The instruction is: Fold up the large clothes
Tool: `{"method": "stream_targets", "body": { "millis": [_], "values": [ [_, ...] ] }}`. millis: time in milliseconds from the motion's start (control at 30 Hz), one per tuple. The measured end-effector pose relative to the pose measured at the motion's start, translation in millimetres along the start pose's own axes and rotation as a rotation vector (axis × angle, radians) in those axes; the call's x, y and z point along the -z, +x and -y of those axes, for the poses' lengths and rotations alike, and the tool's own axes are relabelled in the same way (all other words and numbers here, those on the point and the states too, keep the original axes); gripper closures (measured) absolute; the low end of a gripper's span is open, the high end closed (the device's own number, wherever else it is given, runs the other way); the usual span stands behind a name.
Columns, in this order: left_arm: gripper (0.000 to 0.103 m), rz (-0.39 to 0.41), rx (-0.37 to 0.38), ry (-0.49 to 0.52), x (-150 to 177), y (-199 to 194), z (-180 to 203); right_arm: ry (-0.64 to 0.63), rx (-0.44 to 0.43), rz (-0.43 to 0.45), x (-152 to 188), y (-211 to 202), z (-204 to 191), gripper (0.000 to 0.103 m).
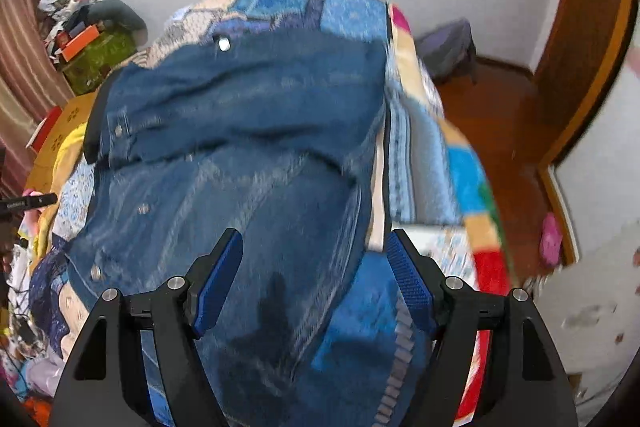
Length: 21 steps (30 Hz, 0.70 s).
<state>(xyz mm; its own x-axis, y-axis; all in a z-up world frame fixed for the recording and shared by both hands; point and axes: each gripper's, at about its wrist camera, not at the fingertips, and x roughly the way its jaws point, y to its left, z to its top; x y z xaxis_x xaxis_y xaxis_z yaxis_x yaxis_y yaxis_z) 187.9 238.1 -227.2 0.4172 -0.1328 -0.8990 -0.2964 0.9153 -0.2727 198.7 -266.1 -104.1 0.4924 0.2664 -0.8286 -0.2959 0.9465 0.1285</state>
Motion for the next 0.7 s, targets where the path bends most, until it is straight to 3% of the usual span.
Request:
{"method": "stream_targets", "body": {
  "millis": [167, 333, 433, 633, 700],
  "values": [
    [0.032, -0.081, 0.15, -0.091, 20, 28, -5, 0.053, -0.07, -0.084, 15, 16, 5, 0.032],
    [0.032, -0.153, 0.216, -0.19, 31, 57, -9, 0.105, -0.142, -0.142, 26, 29, 6, 0.032],
    [0.031, -0.163, 0.3, -0.248, 40, 68, -8, 0.146, -0.167, -0.152, 35, 36, 6, 0.032],
    [0.031, -0.13, 0.316, -0.228, 46, 69, 7, 0.2, -0.22, -0.112, 39, 41, 5, 0.03],
    [0.031, -0.123, 0.3, -0.205, 46, 68, 14, 0.207, -0.222, -0.097, 38, 40, 1, 0.04]
  ]
}}
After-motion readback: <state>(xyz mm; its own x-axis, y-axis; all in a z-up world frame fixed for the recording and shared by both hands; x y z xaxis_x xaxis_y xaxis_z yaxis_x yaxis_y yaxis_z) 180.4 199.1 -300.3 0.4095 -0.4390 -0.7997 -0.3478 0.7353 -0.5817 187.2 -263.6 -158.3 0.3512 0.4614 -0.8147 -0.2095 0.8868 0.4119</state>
